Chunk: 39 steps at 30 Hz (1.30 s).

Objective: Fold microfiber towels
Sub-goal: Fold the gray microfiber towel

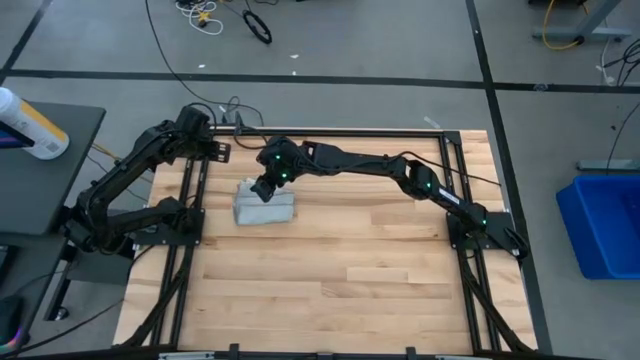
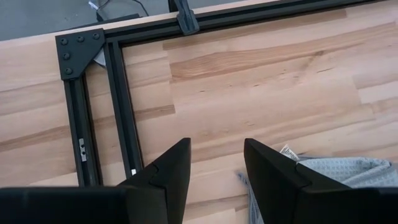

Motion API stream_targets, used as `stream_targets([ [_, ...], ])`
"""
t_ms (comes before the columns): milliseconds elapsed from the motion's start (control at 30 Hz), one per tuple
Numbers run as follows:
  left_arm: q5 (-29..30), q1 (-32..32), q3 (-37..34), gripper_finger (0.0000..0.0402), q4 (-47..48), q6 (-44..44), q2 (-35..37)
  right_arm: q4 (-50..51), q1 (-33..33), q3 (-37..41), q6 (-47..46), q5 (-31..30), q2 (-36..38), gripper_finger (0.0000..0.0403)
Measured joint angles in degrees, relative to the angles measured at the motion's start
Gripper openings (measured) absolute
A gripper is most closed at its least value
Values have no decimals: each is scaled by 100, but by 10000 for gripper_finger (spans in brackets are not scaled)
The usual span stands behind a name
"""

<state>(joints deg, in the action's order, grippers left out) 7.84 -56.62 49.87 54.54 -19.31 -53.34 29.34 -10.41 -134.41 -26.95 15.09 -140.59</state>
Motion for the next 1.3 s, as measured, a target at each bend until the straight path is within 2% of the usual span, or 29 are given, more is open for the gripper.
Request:
stream_targets([
  [200,0,0,0,160,0,-2,-1,115,-3,0,74,115,0,164],
  [367,-28,0,-2,160,0,11,0,689,83,2,363,298,0,152],
  [467,-190,0,0,160,1,118,-1,899,195,2,520,317,0,159],
  [733,-1124,63,-2,160,400,176,71,899,312,2,273,299,0,176],
  [900,-1235,290,-2,160,984,353,337,1137,309,2,366,308,0,161],
  [1067,-1662,628,-2,160,1696,527,652,1562,267,2,671,316,0,149],
  [1300,-2254,1438,-2,160,2091,112,835,1639,-106,2,651,238,0,178],
])
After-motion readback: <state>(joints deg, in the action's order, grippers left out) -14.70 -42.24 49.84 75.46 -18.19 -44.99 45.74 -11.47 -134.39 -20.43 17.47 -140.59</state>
